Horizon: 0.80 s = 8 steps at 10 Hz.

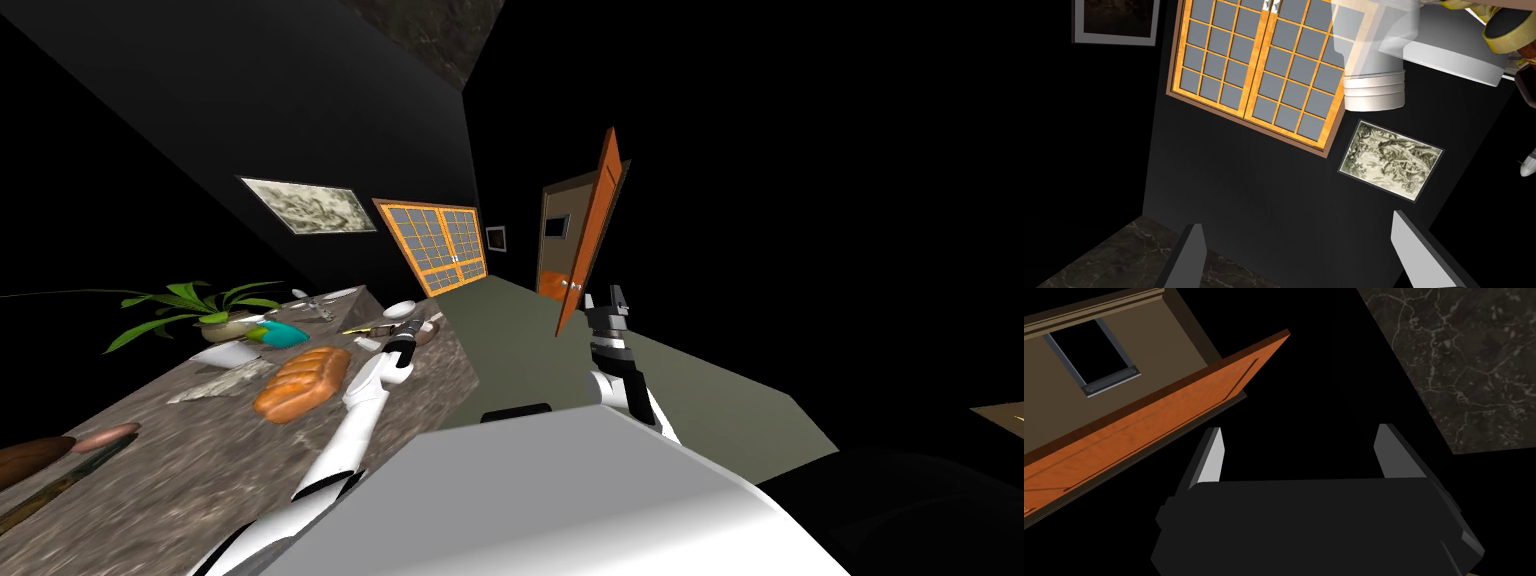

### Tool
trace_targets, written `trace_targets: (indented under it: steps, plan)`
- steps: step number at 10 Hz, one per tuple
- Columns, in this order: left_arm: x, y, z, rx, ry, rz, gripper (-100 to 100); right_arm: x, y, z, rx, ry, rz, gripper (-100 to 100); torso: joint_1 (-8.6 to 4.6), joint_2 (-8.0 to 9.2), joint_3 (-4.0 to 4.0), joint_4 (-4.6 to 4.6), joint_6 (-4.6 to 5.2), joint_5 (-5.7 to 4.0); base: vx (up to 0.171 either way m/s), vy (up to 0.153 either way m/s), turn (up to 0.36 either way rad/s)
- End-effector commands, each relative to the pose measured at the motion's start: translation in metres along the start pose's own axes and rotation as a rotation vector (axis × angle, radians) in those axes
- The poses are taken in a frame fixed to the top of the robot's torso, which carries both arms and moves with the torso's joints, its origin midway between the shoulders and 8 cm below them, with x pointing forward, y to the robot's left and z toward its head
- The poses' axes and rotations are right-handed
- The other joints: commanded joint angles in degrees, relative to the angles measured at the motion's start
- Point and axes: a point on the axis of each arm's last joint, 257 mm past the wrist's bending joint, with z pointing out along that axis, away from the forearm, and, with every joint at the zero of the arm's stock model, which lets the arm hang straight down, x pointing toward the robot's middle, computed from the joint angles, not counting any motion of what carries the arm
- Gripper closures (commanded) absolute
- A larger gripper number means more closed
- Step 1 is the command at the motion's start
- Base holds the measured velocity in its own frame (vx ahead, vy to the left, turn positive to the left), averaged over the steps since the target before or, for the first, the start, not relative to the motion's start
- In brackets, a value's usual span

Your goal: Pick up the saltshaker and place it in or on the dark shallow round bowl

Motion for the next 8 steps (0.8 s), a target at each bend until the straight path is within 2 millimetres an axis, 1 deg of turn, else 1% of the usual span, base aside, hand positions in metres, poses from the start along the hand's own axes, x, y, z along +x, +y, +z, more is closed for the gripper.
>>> trace_targets:
  steps: [1, 2, 3, 8]
  plan:
    - [-0.0135, 0.0064, 0.0084, -0.022, -0.011, 0.0, -100, 0.0, 0.0, 0.0, 0.0, 0.0, 0.0, 0, 0.0, 0.0, 0.0, 0.0, 0.0, 0.0, -0.086, -0.014, -0.105]
    - [-0.0078, 0.0047, 0.0045, -0.012, -0.007, 0.001, -100, 0.0, 0.0, 0.0, 0.0, 0.0, 0.0, 0, 0.01, 0.0, 0.0, 0.0, 0.0, 0.0, -0.036, -0.005, -0.019]
    - [-0.0086, 0.0057, 0.0049, -0.015, -0.007, -0.001, 0, -0.0001, 0.0, 0.0, 0.0, 0.0, 0.0, 0, 0.04, -0.13, -0.07, -0.02, -0.03, 0.02, -0.007, -0.001, 0.004]
    - [-0.0085, 0.0056, 0.0048, -0.015, -0.007, -0.001, 0, -0.0001, 0.0, -0.0001, 0.0, 0.0, 0.0, 0, 0.07, -0.32, -0.19, -0.07, -0.02, 0.03, 0.0, 0.0, 0.0]
